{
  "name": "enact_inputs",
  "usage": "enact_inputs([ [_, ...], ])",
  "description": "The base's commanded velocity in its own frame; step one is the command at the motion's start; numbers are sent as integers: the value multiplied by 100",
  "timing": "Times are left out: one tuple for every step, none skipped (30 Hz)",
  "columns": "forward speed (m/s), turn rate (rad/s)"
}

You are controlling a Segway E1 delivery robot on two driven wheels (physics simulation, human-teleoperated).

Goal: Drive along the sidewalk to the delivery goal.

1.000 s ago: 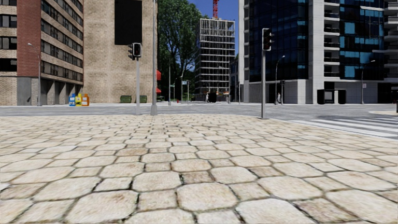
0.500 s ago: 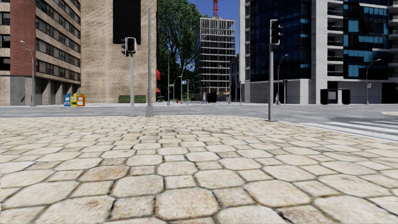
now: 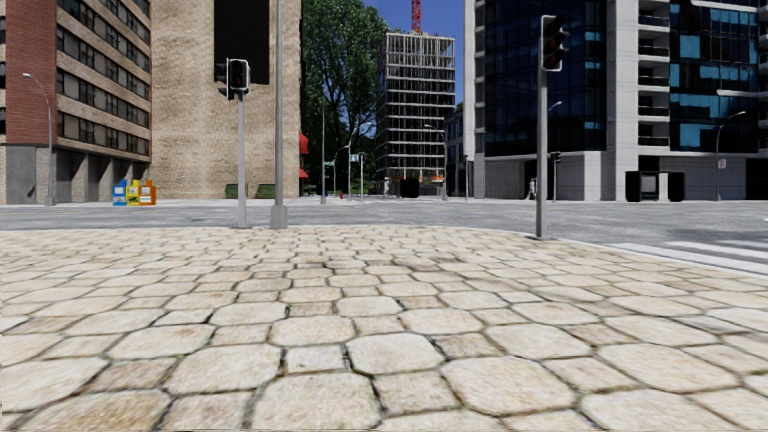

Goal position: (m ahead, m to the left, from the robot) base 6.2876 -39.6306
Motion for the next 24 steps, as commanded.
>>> enact_inputs([
  [173,0],
  [173,0],
  [173,0],
  [173,0],
  [173,0],
  [173,0],
  [173,0],
  [173,0],
  [173,0],
  [173,0],
  [173,0],
  [173,0],
  [173,0],
  [173,0],
  [173,0],
  [173,0],
  [173,0],
  [173,0],
  [173,-14],
  [173,-24],
  [173,-27],
  [173,-27],
  [173,-28],
  [173,-28],
])
